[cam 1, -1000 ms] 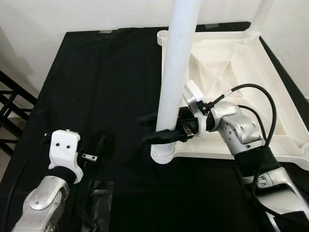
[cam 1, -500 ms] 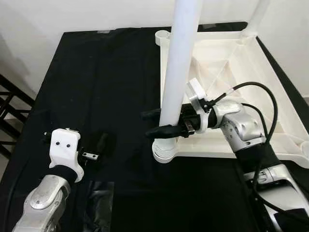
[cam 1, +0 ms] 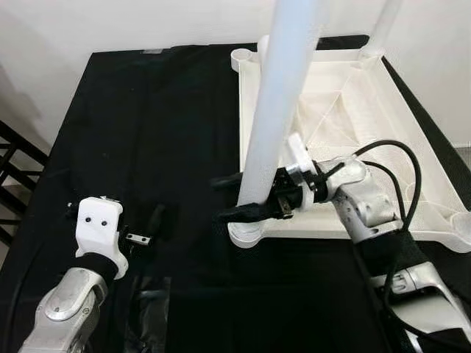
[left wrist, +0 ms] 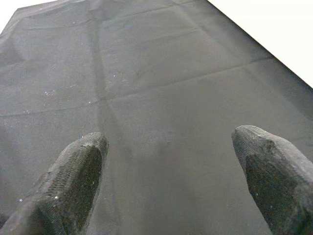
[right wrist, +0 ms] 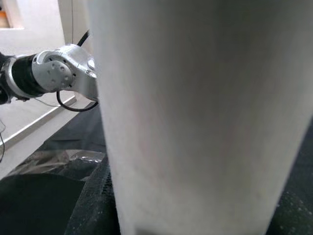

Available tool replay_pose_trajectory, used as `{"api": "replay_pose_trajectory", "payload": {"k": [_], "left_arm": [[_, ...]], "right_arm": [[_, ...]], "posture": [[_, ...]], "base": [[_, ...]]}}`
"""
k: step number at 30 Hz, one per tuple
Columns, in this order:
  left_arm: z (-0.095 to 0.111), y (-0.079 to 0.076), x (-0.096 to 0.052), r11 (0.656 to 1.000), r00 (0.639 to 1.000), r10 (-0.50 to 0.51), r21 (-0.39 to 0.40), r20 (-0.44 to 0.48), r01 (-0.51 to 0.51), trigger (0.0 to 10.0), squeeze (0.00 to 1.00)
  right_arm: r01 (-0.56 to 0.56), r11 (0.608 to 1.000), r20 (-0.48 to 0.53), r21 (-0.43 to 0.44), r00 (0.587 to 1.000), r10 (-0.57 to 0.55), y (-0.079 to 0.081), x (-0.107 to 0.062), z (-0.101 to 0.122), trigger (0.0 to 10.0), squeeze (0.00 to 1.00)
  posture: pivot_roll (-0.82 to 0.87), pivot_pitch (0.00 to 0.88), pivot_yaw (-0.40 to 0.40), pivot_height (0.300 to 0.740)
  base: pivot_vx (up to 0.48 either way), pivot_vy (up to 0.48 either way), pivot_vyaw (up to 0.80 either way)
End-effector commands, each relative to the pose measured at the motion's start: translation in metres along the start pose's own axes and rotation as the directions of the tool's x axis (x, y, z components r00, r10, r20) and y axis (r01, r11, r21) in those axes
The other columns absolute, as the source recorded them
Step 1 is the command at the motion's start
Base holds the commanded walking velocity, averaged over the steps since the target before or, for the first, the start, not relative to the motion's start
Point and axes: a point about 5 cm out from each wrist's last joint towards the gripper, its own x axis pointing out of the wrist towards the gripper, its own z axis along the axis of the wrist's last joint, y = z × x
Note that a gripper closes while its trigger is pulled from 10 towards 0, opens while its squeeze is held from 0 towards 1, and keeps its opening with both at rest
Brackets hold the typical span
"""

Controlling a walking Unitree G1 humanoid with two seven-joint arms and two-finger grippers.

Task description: Building children table

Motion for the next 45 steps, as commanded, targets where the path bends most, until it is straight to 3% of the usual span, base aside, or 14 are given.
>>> {"api": "replay_pose_trajectory", "payload": {"k": [1,14,18,26,37,45], "left_arm": [[-0.001,0.001,-0.005,1.000,1.000,0.001,0.001,-0.011,-0.001,10.0,0.00],[0.004,0.009,-0.020,0.999,0.999,0.022,0.036,-0.032,-0.020,10.0,0.00],[0.008,0.015,-0.024,0.998,0.999,0.038,0.051,-0.034,-0.037,10.0,0.00],[0.011,0.013,-0.025,0.998,0.999,0.039,0.053,-0.037,-0.038,10.0,0.00],[0.011,0.014,-0.025,0.998,0.998,0.036,0.052,-0.043,-0.034,10.0,0.00],[0.011,0.013,-0.021,0.999,0.999,0.026,0.047,-0.043,-0.024,10.0,0.00]], "right_arm": [[-0.076,0.984,-0.109,0.158,0.990,0.093,0.016,0.010,-0.041,10.0,0.00],[-0.140,0.964,-0.113,0.228,0.979,0.169,0.000,0.006,-0.039,10.0,0.00],[-0.194,0.970,-0.235,0.147,0.946,0.225,-0.007,0.012,-0.037,10.0,0.00],[-0.209,0.977,-0.306,0.042,0.928,0.211,-0.017,0.015,-0.037,10.0,0.00],[-0.129,0.983,-0.175,0.128,0.973,0.150,-0.011,0.003,-0.044,10.0,0.00],[0.036,0.974,-0.016,0.224,0.999,-0.033,-0.017,-0.006,-0.045,10.0,0.00]], "posture": [[0.06,0.302,0.007,0.740],[0.12,0.357,-0.011,0.740],[0.14,0.370,-0.017,0.740],[0.14,0.381,-0.019,0.740],[0.13,0.374,-0.016,0.740],[0.12,0.362,0.001,0.740]], "base": [[0.000,0.000,0.00],[0.000,0.000,0.00],[0.000,0.000,0.00],[0.000,0.000,0.00],[0.000,0.000,0.00],[0.000,0.000,0.00]]}}
